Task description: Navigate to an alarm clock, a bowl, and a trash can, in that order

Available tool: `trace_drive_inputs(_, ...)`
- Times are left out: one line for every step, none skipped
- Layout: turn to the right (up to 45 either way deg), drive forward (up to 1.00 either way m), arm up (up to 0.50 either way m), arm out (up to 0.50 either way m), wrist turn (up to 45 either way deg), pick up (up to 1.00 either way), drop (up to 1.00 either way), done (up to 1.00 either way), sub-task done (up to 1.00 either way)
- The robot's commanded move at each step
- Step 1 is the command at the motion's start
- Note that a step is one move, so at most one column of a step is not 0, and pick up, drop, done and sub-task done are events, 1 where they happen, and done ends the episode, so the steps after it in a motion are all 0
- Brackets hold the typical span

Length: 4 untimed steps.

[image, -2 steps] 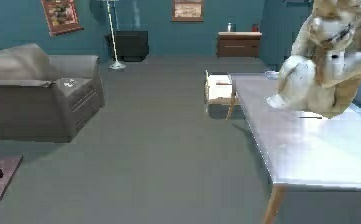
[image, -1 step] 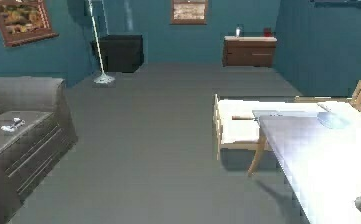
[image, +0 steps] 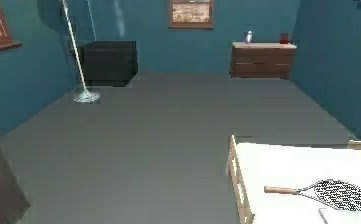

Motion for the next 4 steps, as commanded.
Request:
trace_drive_inputs(45.0,0.0,0.0,0.0,0.0,0.0,0.0,0.0,0.0)
trace_drive_inputs(24.0,0.0,0.0,0.0,0.0,0.0,0.0,0.0,0.0)
trace_drive_inputs(0.0,0.0,0.0,0.0,0.0,0.0,0.0,0.0,1.0)
trace_drive_inputs(45.0,0.0,0.0,0.0,0.0,0.0,0.0,0.0,0.0)
